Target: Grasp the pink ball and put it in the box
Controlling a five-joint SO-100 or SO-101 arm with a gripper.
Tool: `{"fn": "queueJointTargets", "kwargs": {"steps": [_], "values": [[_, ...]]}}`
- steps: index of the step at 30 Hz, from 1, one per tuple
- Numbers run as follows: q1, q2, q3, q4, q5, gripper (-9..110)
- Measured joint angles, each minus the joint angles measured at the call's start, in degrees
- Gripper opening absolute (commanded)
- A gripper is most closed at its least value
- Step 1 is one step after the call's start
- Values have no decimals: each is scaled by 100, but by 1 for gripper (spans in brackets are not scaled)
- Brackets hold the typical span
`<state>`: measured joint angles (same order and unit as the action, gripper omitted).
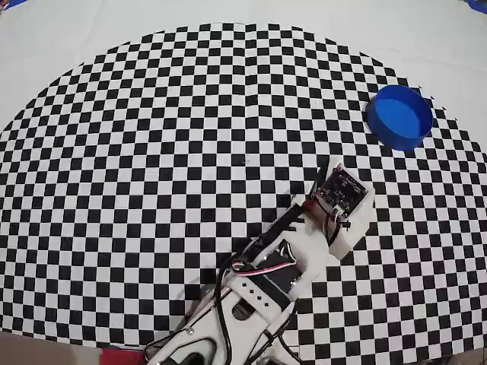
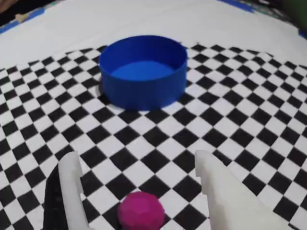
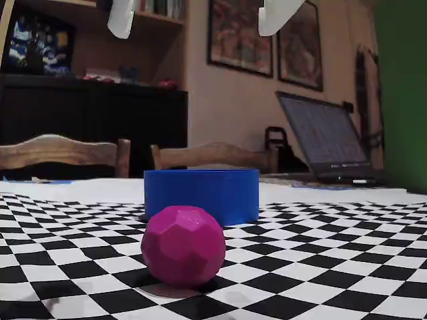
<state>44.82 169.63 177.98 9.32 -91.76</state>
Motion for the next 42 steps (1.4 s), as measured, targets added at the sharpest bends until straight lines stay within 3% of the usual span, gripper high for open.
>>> {"fn": "queueJointTargets", "kwargs": {"steps": [42], "values": [[-105, -1872, -9, -589, 220, 27]]}}
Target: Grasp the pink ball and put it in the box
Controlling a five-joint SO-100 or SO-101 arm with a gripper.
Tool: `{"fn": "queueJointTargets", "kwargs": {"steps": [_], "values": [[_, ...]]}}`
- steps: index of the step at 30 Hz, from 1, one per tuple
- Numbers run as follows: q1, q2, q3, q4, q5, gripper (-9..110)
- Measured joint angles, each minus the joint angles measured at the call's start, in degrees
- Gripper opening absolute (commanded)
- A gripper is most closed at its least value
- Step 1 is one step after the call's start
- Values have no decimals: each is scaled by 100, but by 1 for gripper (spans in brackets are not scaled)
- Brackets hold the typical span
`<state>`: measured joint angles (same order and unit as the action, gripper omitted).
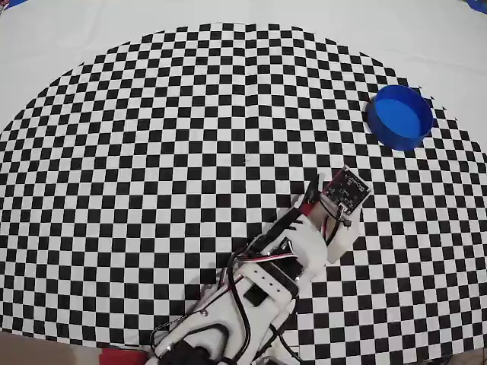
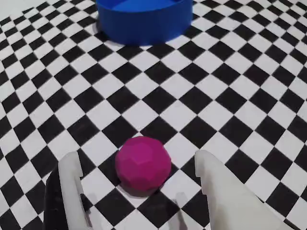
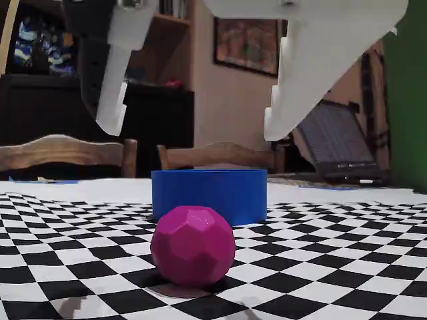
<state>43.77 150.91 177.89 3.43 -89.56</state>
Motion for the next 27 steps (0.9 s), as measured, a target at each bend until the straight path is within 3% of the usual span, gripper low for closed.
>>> {"fn": "queueJointTargets", "kwargs": {"steps": [27], "values": [[0, -1512, -123, -633, 105, 30]]}}
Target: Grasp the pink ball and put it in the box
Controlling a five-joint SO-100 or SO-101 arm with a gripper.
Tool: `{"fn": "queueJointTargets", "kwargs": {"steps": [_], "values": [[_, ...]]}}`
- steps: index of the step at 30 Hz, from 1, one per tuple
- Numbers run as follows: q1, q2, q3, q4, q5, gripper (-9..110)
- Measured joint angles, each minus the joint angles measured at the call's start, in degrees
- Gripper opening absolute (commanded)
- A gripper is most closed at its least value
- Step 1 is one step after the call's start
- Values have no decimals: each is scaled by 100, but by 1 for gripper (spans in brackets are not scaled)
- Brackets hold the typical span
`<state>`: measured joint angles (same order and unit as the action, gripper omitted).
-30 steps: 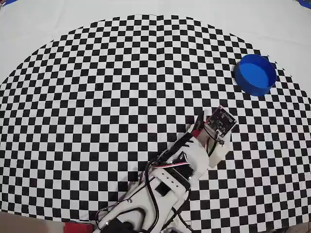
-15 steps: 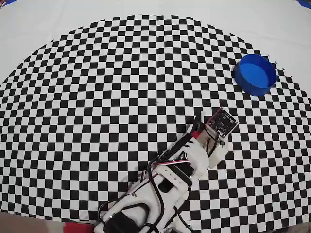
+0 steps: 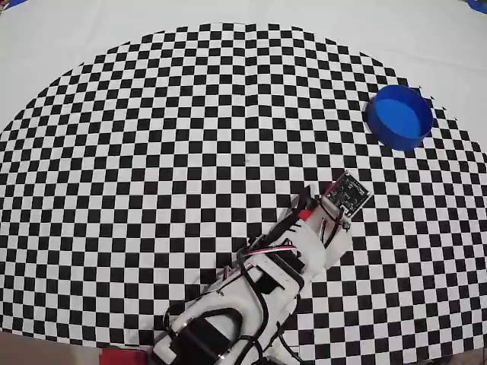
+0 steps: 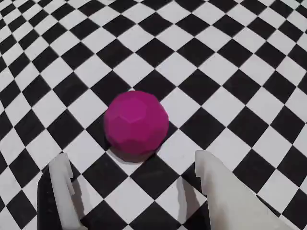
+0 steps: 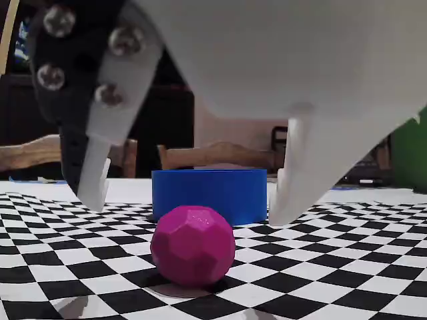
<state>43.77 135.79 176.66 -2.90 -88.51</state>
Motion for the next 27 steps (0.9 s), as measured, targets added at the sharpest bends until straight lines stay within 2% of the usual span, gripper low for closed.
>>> {"fn": "queueJointTargets", "kwargs": {"steps": [27], "values": [[0, -870, -721, -9, 0, 30]]}}
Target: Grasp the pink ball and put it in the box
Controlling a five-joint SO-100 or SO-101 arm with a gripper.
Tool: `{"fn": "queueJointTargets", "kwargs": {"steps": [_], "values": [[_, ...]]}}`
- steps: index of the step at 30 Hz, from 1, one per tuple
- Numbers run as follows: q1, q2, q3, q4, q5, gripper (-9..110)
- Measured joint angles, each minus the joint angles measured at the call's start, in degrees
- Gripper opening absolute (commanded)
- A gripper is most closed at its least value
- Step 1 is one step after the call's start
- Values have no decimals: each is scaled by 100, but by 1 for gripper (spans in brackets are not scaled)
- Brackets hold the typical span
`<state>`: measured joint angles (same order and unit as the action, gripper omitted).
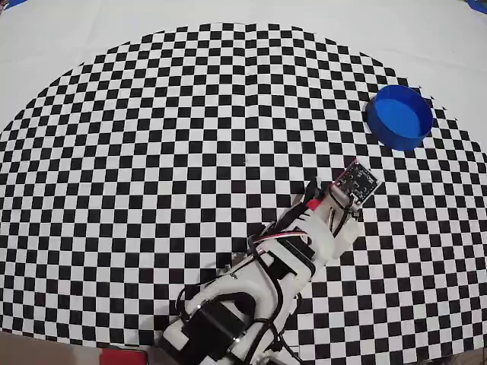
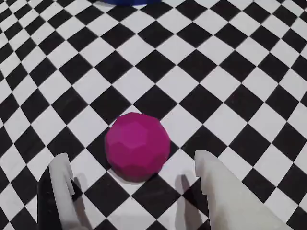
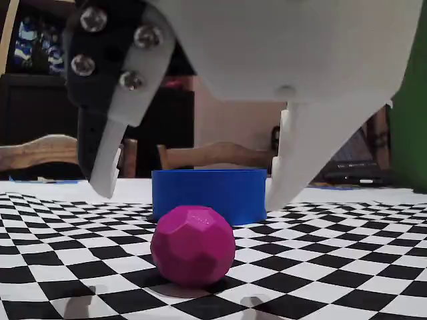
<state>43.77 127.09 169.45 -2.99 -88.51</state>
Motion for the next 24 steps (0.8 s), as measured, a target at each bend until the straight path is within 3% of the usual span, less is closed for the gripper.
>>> {"fn": "queueJointTargets", "kwargs": {"steps": [24], "values": [[0, -1011, -703, -44, 18, 30]]}}
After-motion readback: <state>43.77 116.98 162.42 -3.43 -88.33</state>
